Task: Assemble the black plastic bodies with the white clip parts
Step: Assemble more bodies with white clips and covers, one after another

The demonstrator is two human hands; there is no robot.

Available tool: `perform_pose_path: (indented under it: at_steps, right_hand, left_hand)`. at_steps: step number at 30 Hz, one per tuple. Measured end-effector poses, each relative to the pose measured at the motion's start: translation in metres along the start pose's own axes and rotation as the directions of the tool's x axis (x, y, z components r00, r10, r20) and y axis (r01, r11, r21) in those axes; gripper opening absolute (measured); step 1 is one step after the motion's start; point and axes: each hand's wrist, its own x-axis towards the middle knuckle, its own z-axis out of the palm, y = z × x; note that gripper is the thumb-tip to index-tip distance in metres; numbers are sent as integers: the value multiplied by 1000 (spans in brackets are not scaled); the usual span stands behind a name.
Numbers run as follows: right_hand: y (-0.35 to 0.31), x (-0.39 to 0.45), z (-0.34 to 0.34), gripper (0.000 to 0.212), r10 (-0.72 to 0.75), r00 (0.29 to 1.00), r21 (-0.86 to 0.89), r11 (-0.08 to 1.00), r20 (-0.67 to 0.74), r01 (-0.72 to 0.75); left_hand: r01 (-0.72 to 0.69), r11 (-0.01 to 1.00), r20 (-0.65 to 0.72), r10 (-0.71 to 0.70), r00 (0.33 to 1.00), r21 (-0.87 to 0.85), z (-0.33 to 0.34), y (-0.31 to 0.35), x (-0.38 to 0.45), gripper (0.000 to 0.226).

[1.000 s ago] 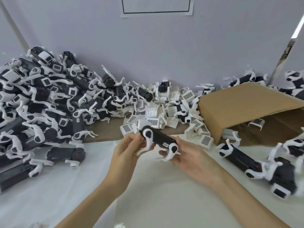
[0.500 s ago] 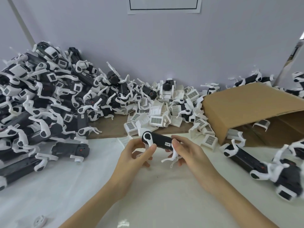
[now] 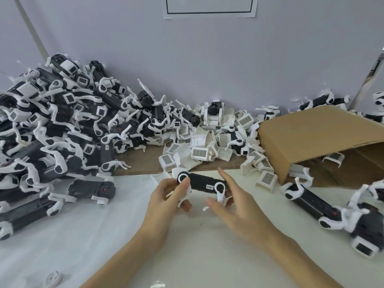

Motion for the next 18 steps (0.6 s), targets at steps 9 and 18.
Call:
perform_pose_path:
  at_steps: [9,18]
  right_hand:
    - [5,5,-7,79,51,999,-22,998,4,-51]
    - [3,3,-3,64,13,1000,144,990,-23,-10]
  left_hand:
    - [-27,997,26,25,999,79,1,-5,-3,52]
    - [-7,999,22,6,1000,43,0,-1,-1,67]
